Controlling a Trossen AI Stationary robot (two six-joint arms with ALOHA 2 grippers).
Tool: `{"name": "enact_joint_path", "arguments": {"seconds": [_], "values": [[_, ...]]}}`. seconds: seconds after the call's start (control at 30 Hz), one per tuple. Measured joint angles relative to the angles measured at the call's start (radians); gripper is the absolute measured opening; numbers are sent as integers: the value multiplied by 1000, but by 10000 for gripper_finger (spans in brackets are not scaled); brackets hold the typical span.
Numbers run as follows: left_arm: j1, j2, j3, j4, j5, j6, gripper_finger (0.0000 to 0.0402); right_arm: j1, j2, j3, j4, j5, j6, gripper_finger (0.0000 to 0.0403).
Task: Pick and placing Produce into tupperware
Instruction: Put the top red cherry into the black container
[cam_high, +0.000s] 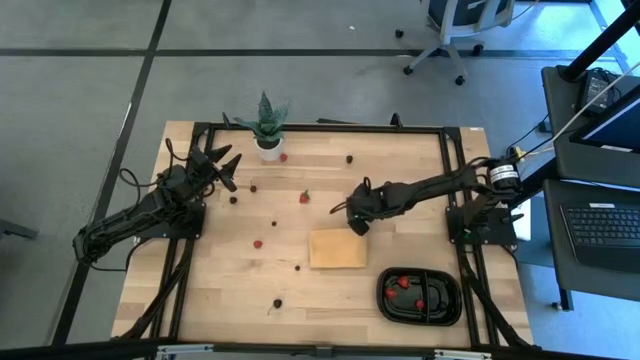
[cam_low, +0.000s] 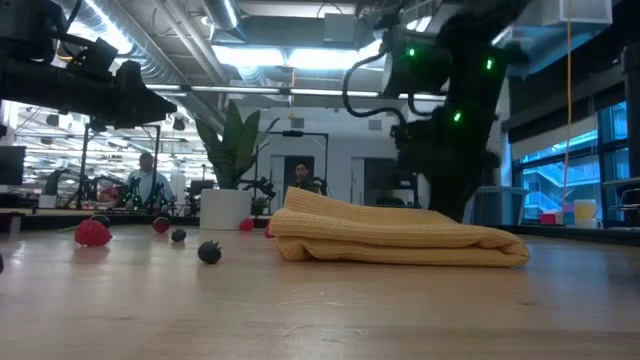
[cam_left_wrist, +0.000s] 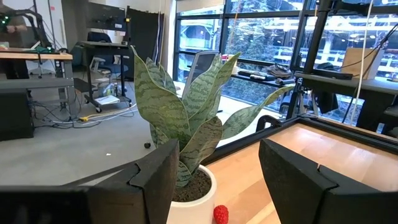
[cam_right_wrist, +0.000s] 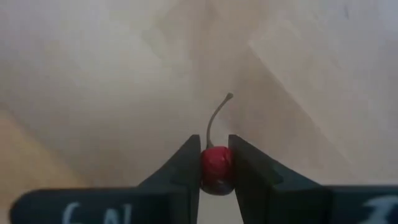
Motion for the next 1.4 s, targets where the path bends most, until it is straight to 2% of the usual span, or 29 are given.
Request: {"name": "enact_joint_path", "arguments": {"seconds": [0.23,0.4,0.6,0.77,0.97,1.17,1.4], "values": [[0,0,0,0,0,0,215,173,-1,236,-422,-124,113,82],[0,0,0,0,0,0,215,369,-2,351,-584,-240,282,82],[0,0,0,0,0,0,215,587,-3,359,-520,-287,595,82],[0,0,0,0,0,0,215,703,0,345,-433,-280,761,83],[0,0,0,0,0,0,215,751,3,345,-427,-208,833,83],[0,0,0,0,0,0,215,757,23,316,-408,-196,834,83],[0,0,0,0,0,0,215,757,30,208,-226,-195,833,83]]}}
